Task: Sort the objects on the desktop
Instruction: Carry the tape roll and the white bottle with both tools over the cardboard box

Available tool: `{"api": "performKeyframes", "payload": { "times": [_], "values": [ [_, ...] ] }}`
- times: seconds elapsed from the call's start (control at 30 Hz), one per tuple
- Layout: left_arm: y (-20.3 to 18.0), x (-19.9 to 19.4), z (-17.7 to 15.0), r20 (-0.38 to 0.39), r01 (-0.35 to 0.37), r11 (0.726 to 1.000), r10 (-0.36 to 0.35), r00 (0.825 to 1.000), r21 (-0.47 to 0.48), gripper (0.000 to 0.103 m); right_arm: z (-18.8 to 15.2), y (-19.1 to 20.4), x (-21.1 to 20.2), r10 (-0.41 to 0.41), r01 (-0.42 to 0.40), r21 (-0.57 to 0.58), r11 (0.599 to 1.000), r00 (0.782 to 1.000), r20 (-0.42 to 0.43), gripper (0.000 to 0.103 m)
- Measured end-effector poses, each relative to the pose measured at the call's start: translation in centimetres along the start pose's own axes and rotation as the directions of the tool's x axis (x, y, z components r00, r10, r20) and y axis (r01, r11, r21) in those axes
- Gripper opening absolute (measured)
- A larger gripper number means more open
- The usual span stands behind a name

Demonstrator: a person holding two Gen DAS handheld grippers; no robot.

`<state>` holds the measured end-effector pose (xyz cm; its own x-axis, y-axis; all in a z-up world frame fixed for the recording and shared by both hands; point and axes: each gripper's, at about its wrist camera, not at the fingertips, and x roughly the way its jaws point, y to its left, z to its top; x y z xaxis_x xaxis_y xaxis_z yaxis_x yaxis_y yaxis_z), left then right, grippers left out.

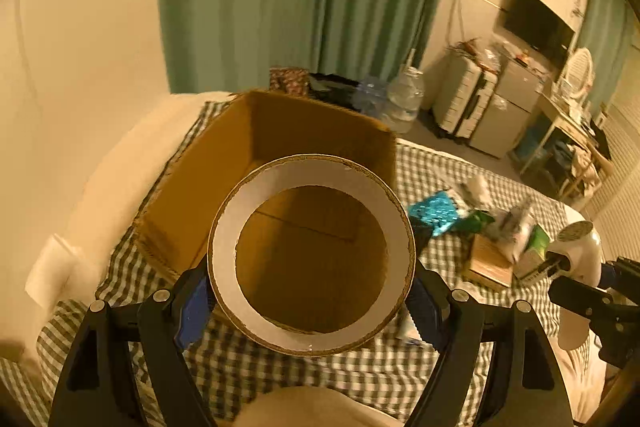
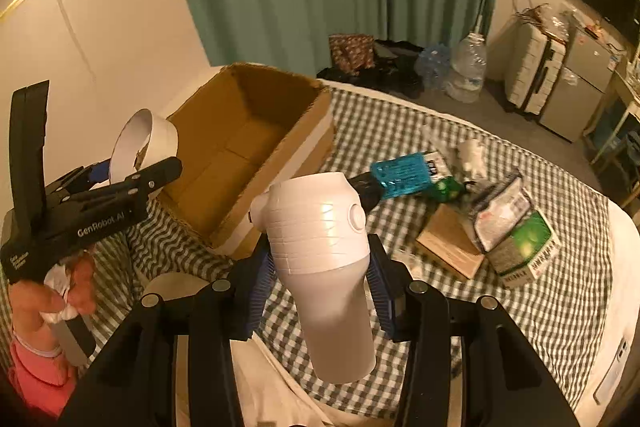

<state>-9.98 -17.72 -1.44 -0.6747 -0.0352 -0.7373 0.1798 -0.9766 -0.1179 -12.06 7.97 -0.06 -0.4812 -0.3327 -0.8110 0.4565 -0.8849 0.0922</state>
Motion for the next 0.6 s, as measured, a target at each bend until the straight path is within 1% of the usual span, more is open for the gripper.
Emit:
{"api": "performKeyframes", "payload": {
  "times": [0.27, 0.43, 0.6],
  "values": [
    [3.7, 2.9, 0.9, -0.03, -0.041, 0.998, 0.04, 0.999, -0.044, 0.083, 2.4, 3.4, 3.2, 0.053, -0.054, -0.058, 0.997, 0.998, -0.032, 0.045],
    [5.3, 5.0, 1.7, -0.055, -0.066, 0.997, 0.063, 0.997, -0.047, 0.083, 4.1, 5.6, 5.5, 0.093, -0.097, -0.095, 0.991, 0.995, -0.047, 0.045],
    [6.1, 7.1, 2.2, -0.079, -0.082, 0.996, 0.079, 0.994, -0.035, 0.083, 5.4, 6.8, 8.1, 0.127, -0.135, -0.094, 0.986, 0.989, -0.078, 0.045]
  ]
}}
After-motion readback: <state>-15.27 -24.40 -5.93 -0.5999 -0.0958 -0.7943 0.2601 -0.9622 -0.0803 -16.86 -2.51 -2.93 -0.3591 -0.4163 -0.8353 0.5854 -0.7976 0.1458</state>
